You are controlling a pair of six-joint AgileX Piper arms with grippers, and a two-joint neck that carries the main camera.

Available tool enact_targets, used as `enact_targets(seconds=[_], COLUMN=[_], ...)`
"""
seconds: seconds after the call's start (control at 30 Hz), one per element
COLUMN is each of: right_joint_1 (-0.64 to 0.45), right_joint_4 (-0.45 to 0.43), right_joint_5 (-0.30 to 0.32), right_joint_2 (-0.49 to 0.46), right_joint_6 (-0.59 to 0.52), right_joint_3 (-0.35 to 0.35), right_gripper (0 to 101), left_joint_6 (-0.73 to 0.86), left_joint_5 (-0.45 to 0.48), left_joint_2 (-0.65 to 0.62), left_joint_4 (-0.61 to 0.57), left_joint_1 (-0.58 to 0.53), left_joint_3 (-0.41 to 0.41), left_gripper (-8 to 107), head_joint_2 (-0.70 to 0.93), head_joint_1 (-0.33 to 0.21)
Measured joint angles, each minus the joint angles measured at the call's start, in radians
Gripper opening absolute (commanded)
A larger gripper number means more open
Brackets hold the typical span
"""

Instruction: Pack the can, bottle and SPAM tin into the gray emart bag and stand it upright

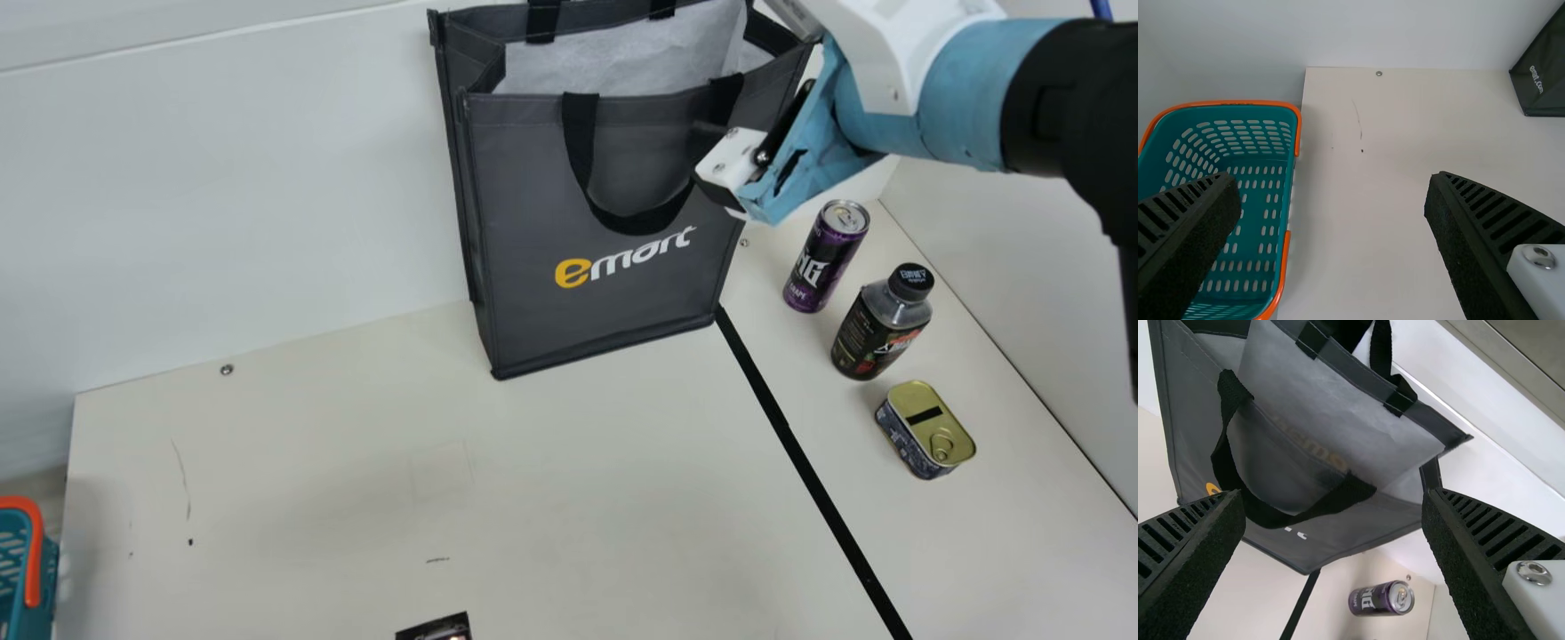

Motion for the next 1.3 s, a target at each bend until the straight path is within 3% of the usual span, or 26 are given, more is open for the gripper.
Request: enact_targets(seconds=[0.5, 1.3], right_joint_1=[-0.016, -0.031], right_joint_4=[0.082, 0.205], right_joint_5=[0.001, 0.0], right_joint_2=[0.123, 0.241], right_joint_6=[-0.135, -0.341], right_joint_3=[-0.082, -0.085], right_gripper=[95, 95], left_joint_6=[0.0, 0.0], left_joint_5=[0.0, 0.0], left_joint_2=[0.0, 0.0], left_joint_4=[0.0, 0.0], left_joint_1=[0.0, 0.0], left_joint_3=[0.0, 0.0], left_gripper=[90, 90], head_joint_2=[0.0, -0.002], head_joint_1=[0.0, 0.0])
